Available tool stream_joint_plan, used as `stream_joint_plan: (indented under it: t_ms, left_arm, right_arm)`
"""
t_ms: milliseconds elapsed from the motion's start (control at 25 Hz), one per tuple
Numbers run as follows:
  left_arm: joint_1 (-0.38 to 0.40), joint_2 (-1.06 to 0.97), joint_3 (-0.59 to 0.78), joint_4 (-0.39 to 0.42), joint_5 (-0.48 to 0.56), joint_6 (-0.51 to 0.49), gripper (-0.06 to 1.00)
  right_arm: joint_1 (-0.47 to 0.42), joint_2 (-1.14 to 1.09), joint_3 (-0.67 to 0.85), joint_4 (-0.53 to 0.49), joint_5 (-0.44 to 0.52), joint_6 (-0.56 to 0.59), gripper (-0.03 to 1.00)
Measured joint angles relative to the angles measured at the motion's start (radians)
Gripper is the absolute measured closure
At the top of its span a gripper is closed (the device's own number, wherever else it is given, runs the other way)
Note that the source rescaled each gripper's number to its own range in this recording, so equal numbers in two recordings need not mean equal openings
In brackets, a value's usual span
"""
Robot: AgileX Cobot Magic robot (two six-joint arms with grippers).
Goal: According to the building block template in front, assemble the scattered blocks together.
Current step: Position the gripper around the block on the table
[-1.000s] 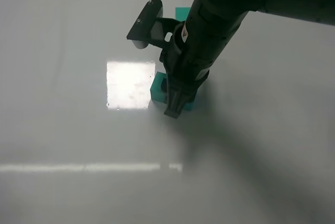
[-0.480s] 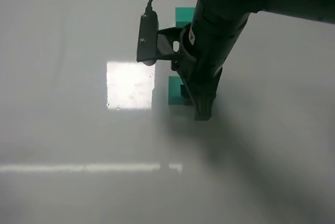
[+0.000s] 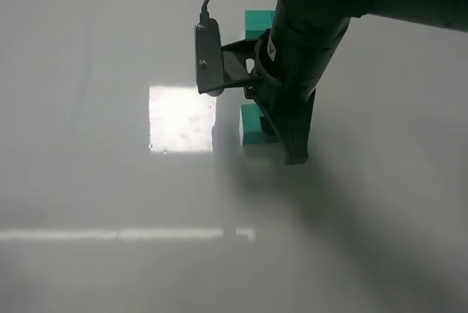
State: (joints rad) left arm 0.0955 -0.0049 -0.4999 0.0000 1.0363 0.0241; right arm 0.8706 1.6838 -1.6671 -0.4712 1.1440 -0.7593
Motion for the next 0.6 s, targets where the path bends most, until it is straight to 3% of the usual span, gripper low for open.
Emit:
stream_joint_plan:
  t_ms: [120, 160, 280, 440, 600]
  left_arm:
    - [0.000, 0.000, 0.000, 0.000, 0.000, 0.000, 0.36]
    - [0.000, 0.000, 0.000, 0.000, 0.000, 0.000, 0.36]
    - [0.000, 0.000, 0.000, 0.000, 0.000, 0.000, 0.36]
    - [0.000, 0.000, 0.000, 0.000, 0.000, 0.000, 0.36]
    - [0.000, 0.000, 0.000, 0.000, 0.000, 0.000, 0.36]
  right_arm:
    - [0.000, 0.000, 0.000, 0.008, -0.001, 0.000, 0.76]
    - [0.000, 0.000, 0.000, 0.010, -0.002, 0.000, 0.70]
    - [0.000, 0.000, 0.000, 0.016, -0.004, 0.000, 0.39]
    - [0.000, 0.000, 0.000, 0.016, -0.008, 0.000, 0.18]
    - [0.000, -0.002, -0.016, 0.040, -0.002, 0.017, 0.12]
